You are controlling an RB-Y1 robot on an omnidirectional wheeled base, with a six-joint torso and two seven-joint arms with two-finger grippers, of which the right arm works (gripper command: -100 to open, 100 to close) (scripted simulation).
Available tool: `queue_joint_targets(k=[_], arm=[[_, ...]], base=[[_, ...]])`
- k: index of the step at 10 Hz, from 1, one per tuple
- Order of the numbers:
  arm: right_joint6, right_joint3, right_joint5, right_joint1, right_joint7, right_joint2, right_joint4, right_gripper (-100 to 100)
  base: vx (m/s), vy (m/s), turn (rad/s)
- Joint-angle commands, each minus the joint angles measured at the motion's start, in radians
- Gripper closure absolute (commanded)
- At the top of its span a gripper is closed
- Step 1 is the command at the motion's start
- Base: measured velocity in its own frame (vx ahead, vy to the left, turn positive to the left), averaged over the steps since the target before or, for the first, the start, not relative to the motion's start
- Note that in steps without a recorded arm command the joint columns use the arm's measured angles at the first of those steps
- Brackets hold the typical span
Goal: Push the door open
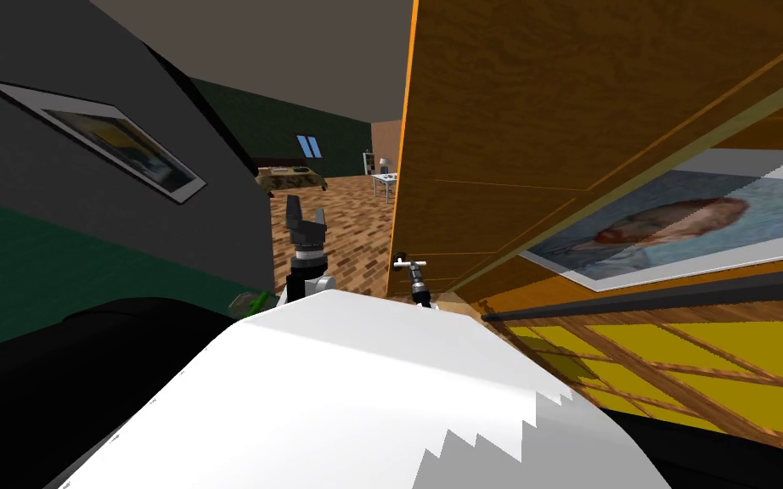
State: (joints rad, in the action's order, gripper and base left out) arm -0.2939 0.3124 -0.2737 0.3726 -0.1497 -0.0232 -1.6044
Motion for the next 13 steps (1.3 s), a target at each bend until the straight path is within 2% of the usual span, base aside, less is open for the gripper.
queue_joint_targets(k=[1, 3, 6, 7, 8, 9, 11, 13], arm=[[-0.003, 0.008, 0.011, 0.006, 0.02, 0.003, -0.004, 100], [-0.006, 0.028, 0.023, 0.016, 0.04, 0.015, -0.008, 100], [-0.01, 0.058, 0.041, 0.032, 0.072, 0.053, -0.013, 100], [-0.008, 0.05, 0.039, 0.028, 0.065, 0.046, -0.011, 100], [-0.008, 0.035, 0.045, 0.025, 0.069, 0.018, -0.013, 100], [-0.008, 0.028, 0.048, 0.025, 0.069, 0.009, -0.013, 100], [-0.007, 0.012, 0.055, 0.023, 0.071, -0.002, -0.014, 100], [-0.006, -0.005, 0.062, 0.021, 0.073, 0.001, -0.014, 100]], base=[[0.196, 0.102, -0.246], [0.178, 0.111, -0.245], [0.138, 0.126, -0.233], [0.053, 0.046, -0.049], [0.149, 0.058, -0.082], [0.24, 0.105, -0.165], [0.217, 0.138, -0.127], [0.187, 0.148, -0.117]])
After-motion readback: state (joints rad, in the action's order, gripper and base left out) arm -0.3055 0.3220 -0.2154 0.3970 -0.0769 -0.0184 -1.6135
